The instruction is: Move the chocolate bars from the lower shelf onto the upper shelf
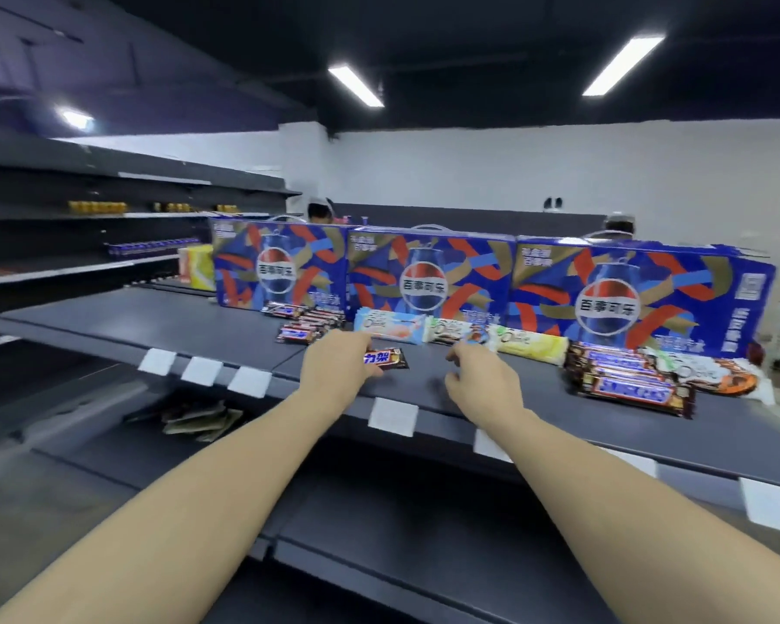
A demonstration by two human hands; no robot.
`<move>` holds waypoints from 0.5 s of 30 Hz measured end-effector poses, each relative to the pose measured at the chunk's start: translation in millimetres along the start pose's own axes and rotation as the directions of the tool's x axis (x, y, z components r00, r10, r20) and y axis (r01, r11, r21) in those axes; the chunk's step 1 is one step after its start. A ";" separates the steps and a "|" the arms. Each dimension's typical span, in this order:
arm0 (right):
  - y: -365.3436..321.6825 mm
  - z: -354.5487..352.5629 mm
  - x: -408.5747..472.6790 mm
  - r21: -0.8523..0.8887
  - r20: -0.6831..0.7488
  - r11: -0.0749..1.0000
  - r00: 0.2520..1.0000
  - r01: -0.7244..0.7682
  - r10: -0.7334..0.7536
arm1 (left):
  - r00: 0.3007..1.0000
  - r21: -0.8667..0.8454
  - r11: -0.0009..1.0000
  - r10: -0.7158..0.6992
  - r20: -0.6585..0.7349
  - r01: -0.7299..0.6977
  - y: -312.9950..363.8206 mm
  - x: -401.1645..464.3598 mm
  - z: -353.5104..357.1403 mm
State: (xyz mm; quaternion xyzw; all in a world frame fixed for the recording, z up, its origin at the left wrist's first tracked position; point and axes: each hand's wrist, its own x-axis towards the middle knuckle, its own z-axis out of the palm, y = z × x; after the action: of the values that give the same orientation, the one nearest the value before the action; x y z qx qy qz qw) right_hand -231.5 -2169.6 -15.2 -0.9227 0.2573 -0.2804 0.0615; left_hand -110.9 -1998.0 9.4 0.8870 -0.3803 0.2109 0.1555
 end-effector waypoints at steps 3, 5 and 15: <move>-38.3 14.0 10.4 -0.010 -0.007 1.000 1.000 -0.020 0.020 | 0.999 -0.032 0.999 -0.042 0.025 0.043 -46.6 -5.8 -7.8; -64.5 25.4 17.7 -0.011 0.006 1.000 1.000 -0.014 0.014 | 0.998 -0.041 0.997 -0.058 0.016 0.059 -77.7 -7.7 -11.6; -198.6 84.1 46.3 -0.029 -0.012 0.999 1.000 0.019 -0.019 | 0.998 0.057 0.998 0.038 -0.046 -0.036 -230.4 5.8 -12.4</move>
State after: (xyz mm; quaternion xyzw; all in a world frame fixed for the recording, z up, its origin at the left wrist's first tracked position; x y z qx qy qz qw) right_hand -65.0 -2024.9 -11.8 -0.9241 0.2528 -0.2830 0.0441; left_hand 60.1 -1843.6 -3.6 0.8786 -0.3867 0.2454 0.1355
